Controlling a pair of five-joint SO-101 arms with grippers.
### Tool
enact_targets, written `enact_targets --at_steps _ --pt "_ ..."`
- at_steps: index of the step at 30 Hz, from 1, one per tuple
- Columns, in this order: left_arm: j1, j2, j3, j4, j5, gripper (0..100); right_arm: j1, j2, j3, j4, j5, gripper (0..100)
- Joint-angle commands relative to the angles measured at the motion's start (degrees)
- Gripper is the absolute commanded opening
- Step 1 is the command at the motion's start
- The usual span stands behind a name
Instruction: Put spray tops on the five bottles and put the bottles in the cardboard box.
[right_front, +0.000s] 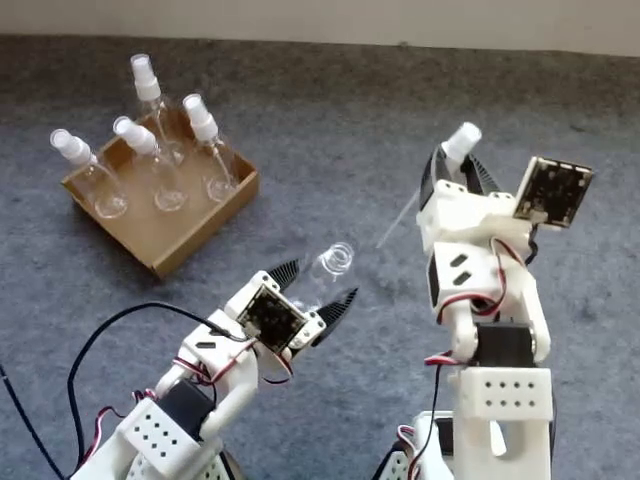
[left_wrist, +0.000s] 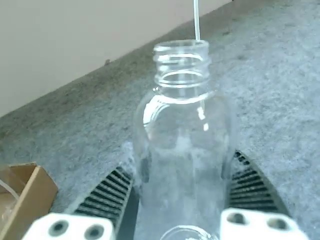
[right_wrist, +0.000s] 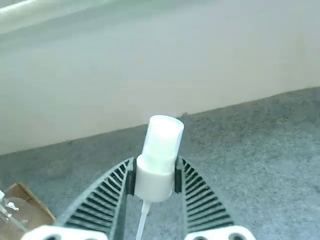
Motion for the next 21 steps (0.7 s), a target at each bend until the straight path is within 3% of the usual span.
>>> enact_targets --at_steps 1,7,15,21 --pt "-1.10 -5.58 1.45 1.58 0.62 8 -0.92 -6.29 -3.74 -1.71 -0.70 0.5" --pt "-4.09 -9.19 1.45 4.66 0.70 8 -1.01 -9.80 -3.56 0.04 -1.05 0.5" --pt "-3.74 -9.80 1.54 6.77 0.79 8 -10.95 -10.15 -1.98 1.54 -0.70 0.5" --pt "-3.30 -9.80 1.54 6.77 0.79 8 -11.91 -10.24 -2.07 1.54 -0.62 0.5"
